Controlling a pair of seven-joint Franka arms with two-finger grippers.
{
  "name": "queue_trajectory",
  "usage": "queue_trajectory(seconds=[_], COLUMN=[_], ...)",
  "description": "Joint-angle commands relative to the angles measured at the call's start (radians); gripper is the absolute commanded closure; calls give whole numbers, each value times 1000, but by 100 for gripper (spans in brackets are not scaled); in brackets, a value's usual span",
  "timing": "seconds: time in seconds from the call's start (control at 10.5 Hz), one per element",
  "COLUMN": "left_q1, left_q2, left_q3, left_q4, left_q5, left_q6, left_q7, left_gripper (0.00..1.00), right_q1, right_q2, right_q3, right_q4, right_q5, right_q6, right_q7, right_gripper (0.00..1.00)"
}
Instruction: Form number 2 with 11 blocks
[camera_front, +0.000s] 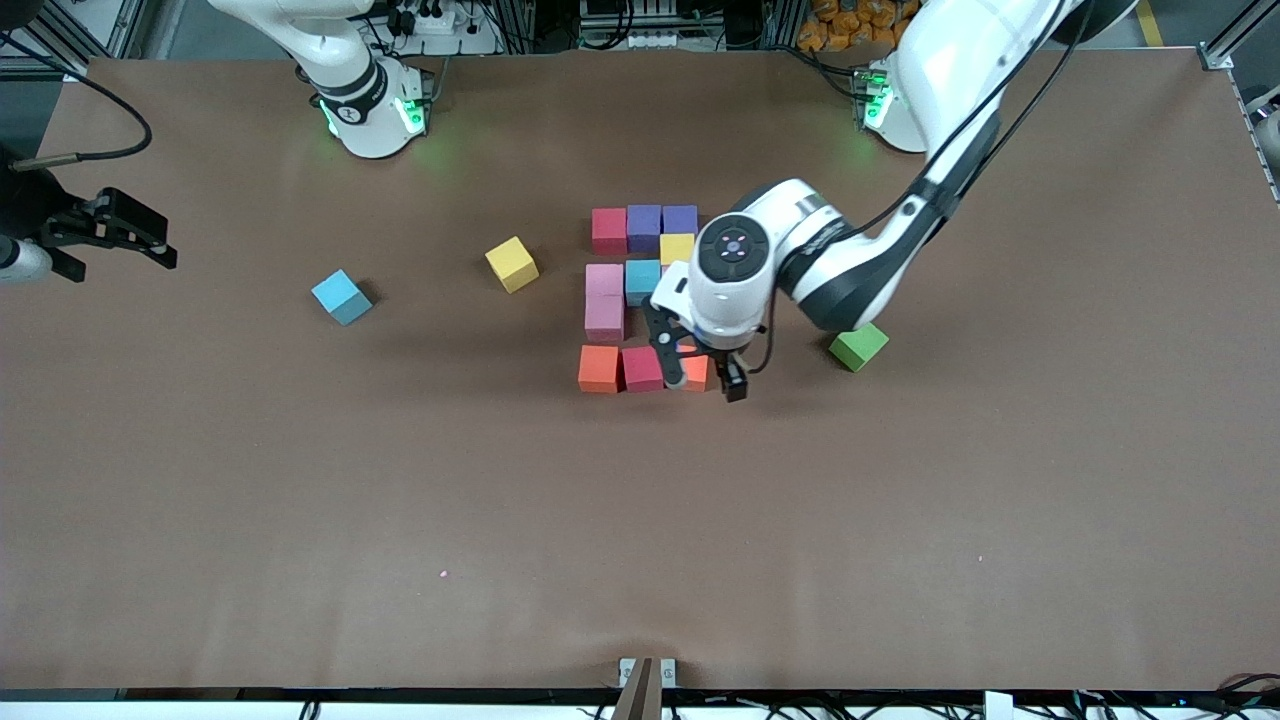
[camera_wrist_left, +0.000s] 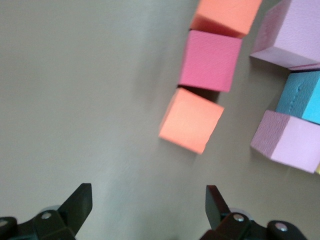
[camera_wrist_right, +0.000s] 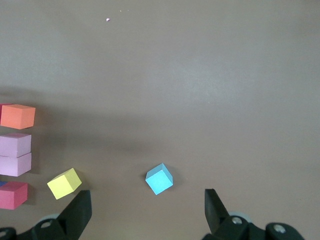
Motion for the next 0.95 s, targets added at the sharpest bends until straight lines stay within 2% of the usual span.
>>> queue_trajectory(seconds=[0.0,0.19,0.57,0.86], left_q1=[56,107,228,308], left_q2=[-49,-98,-264,-324], left_q3=[0,0,0,-2], left_q4=[55,103,102,100], left_q5=[-42,-38,-34,-43], left_q6=[-118,-221,-305,-338], left_q7=[10,-17,-333,-556], left_gripper=[0,0,0,0], right_q1=[-5,-5,-5,-5], right_q2=[11,11,11,11], right_q3=[5,5,6,6], right_q4=[19,19,13,12], right_q5=[4,4,4,4], right_q6=[-14,-14,-14,-14], right_q7=[-14,-14,-14,-14], right_gripper=[0,0,0,0])
